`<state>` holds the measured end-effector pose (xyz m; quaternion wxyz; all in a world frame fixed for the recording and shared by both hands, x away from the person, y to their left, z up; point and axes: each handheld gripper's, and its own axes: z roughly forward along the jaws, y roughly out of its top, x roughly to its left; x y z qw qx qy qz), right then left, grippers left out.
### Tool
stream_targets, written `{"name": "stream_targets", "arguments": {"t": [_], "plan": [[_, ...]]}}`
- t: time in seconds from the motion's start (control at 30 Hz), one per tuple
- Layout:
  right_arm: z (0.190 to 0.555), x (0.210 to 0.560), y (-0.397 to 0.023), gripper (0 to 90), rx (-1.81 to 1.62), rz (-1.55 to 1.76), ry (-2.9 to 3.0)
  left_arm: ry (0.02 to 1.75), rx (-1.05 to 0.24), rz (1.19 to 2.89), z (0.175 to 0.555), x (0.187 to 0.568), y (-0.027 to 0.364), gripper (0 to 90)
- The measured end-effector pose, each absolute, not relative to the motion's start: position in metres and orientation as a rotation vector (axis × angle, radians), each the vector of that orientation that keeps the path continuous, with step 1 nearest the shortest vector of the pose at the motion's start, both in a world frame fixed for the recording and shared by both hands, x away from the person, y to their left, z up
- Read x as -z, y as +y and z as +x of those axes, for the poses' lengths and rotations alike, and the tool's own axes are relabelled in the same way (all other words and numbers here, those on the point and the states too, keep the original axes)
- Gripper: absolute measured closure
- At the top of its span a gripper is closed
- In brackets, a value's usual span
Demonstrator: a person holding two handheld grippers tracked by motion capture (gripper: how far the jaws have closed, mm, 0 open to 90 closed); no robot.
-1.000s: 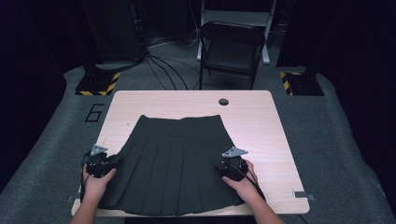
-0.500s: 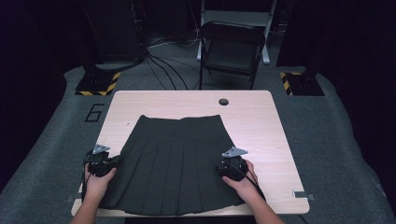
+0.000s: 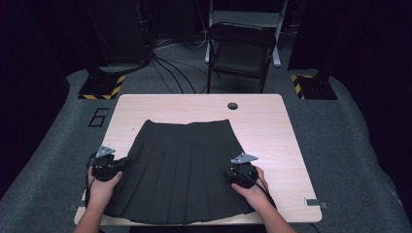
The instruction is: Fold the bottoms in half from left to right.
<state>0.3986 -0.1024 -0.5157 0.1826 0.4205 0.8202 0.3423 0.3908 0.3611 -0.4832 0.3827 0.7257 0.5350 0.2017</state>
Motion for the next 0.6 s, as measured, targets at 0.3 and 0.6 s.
{"name": "stream_targets", "arguments": {"t": [0.3, 0.6], "plan": [[0.398, 0.516, -0.103, 47.4, -0.971, 1.207, 2.313, 1.232, -0.479, 1.917, 0.391, 0.451, 0.331, 84.1], [0.398, 0.516, -0.104, 47.3, -0.968, 1.196, 2.315, 1.074, -0.458, 2.041, 0.393, 0.437, 0.281, 84.1]]}}
